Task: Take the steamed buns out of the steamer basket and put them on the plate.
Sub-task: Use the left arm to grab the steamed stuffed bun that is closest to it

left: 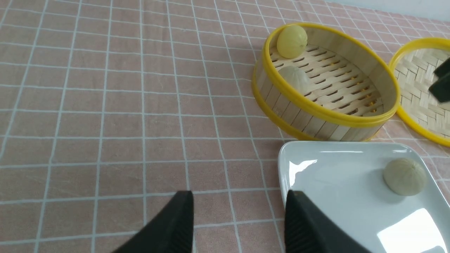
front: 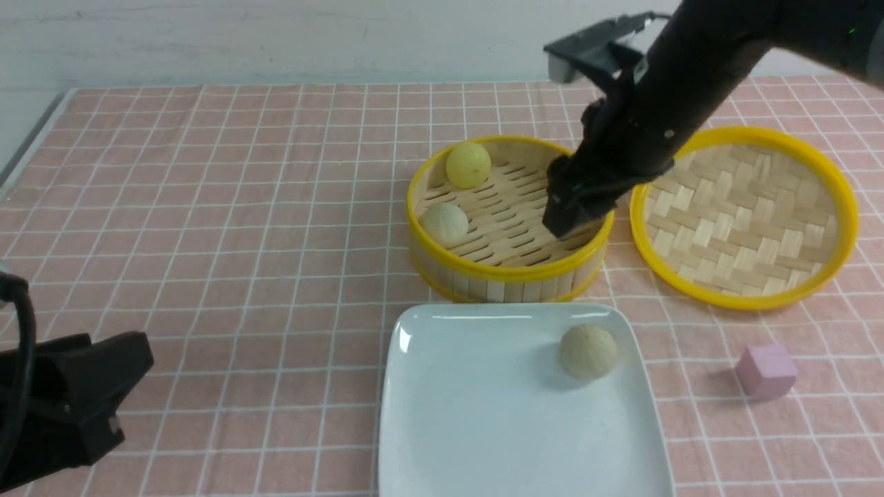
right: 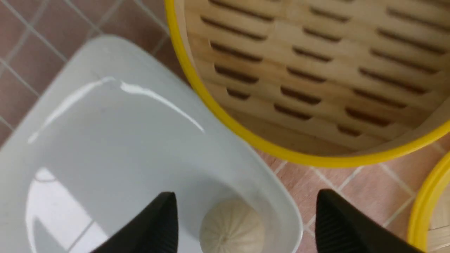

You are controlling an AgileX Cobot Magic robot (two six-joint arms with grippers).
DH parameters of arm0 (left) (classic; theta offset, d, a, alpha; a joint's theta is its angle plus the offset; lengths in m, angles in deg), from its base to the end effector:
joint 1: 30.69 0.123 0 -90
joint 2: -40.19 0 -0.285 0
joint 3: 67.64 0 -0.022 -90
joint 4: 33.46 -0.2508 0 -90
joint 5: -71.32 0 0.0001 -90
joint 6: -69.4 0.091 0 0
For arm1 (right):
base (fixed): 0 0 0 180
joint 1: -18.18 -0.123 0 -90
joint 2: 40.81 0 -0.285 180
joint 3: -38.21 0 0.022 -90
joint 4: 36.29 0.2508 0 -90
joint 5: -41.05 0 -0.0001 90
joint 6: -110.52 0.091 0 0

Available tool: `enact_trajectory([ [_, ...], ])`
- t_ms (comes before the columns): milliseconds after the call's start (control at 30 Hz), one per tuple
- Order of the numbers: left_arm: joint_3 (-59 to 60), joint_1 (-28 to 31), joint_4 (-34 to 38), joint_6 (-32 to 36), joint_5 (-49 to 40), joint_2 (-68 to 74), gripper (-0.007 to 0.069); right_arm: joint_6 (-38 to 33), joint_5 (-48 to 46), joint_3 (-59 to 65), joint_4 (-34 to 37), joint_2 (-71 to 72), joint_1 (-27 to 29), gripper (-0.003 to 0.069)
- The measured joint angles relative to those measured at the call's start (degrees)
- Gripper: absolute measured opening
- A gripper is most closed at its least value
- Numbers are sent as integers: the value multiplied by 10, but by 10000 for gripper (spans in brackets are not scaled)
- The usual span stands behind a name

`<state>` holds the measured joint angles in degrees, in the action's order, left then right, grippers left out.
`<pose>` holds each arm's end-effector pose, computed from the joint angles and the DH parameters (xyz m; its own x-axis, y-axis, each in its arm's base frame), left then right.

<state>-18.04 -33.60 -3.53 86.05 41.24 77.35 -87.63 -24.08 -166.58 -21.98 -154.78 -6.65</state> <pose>0.1015 -0.0280 0.2962 -0.4386 -0.1433 -0.8872 0.2065 0.9447 -0.2546 0.3595 0.1888 0.3295 -0.6910 -0.5435 -0.4765 -0.6581 0.7457 0.1039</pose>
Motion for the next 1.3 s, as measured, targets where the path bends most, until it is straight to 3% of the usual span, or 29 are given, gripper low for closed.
enact_trajectory([
  [367, 0, 0, 0, 0, 0, 0, 376, 0, -43, -24, 0, 122, 0, 495],
  [667, 0, 0, 0, 0, 9, 0, 369, 2, -67, -24, 16, 124, 0, 495],
  [833, 0, 0, 0, 0, 12, 0, 370, -7, -67, -24, 81, 123, 0, 495],
  [1033, 0, 0, 0, 0, 12, 0, 370, -75, -67, -24, 171, 123, 0, 486],
  [1200, 0, 0, 3, 0, 12, 0, 370, -152, -67, -24, 269, 123, 0, 433],
  [1300, 0, 0, 4, 0, 11, 0, 370, -216, -67, -24, 316, 123, 0, 358],
])
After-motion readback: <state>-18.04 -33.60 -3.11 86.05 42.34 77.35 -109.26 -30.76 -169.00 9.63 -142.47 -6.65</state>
